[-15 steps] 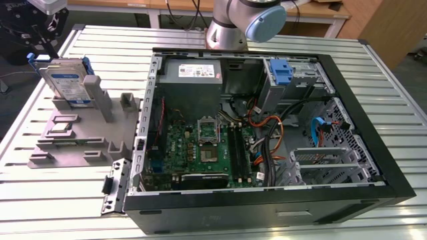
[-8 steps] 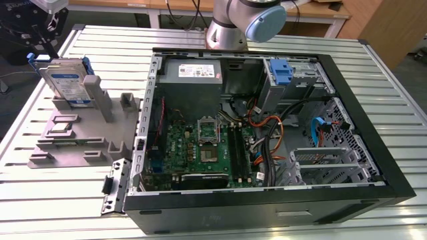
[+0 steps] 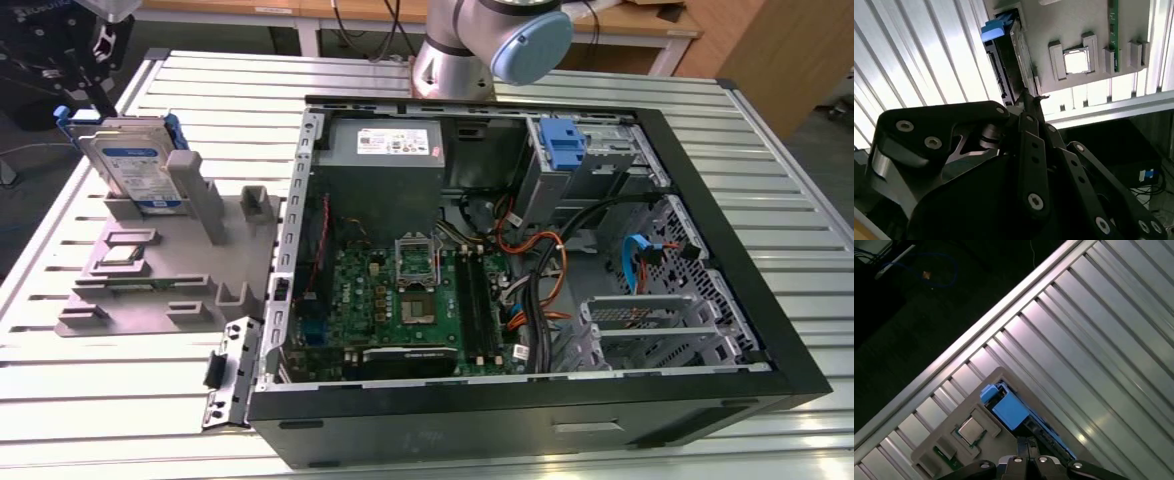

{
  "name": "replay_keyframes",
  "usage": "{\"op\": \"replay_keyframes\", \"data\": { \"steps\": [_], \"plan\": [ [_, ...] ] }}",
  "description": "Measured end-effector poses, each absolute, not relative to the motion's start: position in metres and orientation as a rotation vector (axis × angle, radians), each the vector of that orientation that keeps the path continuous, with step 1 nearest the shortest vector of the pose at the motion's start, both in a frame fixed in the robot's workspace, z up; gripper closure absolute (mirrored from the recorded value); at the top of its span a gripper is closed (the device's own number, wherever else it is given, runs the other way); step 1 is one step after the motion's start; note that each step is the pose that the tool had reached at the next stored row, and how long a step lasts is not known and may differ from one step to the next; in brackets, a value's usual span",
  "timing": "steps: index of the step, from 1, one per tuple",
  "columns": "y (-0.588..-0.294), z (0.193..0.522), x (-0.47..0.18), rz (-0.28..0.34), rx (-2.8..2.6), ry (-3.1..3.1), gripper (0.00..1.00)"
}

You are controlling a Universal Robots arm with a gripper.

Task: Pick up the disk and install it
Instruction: 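Pick up the disk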

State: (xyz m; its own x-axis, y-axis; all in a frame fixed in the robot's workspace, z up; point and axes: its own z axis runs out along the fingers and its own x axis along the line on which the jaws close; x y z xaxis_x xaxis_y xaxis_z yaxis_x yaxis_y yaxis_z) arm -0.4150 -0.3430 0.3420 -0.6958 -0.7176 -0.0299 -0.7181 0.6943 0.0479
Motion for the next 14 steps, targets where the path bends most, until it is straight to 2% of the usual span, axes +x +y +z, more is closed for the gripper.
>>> {"op": "replay_keyframes", "data": {
  "steps": [14],
  "plan": [
    [-0.3430, 0.3420, -0.4150, 0.088, -1.320, 2.842, 0.90]
  ]
}}
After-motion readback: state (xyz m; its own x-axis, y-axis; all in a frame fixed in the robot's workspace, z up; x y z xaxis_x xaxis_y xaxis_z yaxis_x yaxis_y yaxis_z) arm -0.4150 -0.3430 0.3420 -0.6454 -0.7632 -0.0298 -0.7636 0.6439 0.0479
